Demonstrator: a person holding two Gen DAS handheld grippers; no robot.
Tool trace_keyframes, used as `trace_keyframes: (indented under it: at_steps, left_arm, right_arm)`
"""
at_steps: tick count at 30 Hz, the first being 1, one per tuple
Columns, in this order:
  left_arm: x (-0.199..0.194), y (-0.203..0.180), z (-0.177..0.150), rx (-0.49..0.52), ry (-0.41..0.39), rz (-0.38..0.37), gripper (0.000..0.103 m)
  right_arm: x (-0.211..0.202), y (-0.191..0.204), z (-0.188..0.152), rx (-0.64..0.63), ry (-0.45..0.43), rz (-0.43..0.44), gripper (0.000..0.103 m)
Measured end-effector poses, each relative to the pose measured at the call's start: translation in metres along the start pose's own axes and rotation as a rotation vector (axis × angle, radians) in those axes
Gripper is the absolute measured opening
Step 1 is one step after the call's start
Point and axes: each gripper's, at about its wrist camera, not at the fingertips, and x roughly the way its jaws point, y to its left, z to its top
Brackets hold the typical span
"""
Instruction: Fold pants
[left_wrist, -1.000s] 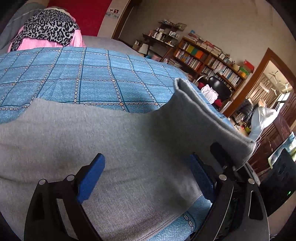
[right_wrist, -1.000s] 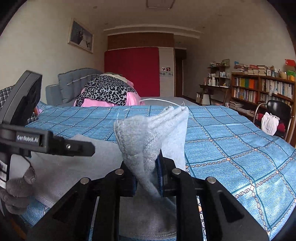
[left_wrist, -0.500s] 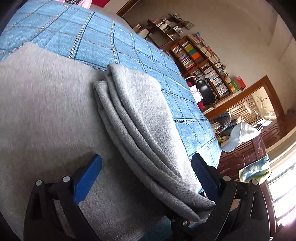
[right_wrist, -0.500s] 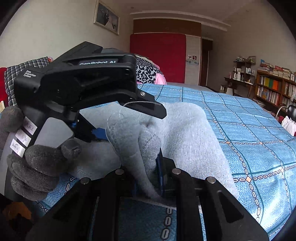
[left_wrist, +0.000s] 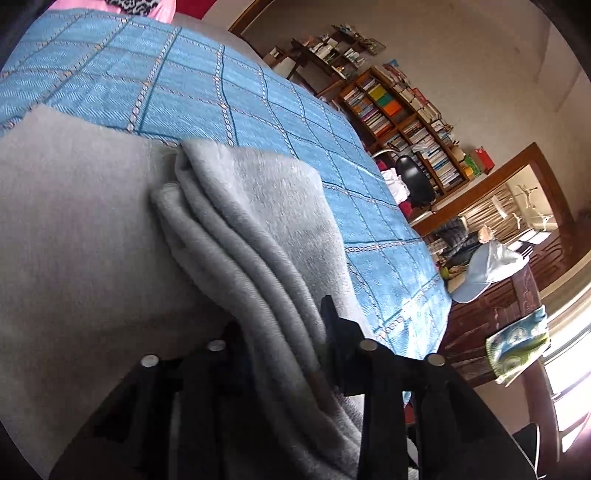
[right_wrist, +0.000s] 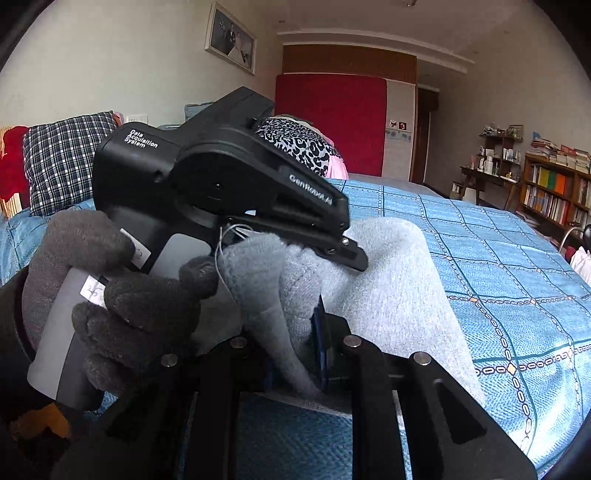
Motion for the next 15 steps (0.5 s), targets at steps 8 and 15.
trace_keyframes:
  at_steps: [8, 15]
  left_arm:
    - [-0.052, -0.019, -0.001, 0.286, -0.176, 0.228, 0.019]
    - [-0.063, 0.014, -0.016, 0.364, -0.134, 0.320, 0.020]
  right_arm:
    - [0.001, 0.021, 0.014, -0.014, -0.023, 0.104, 0.034]
    - [0.000, 0.022, 0.002, 0.018, 0.051, 0.192, 0.044]
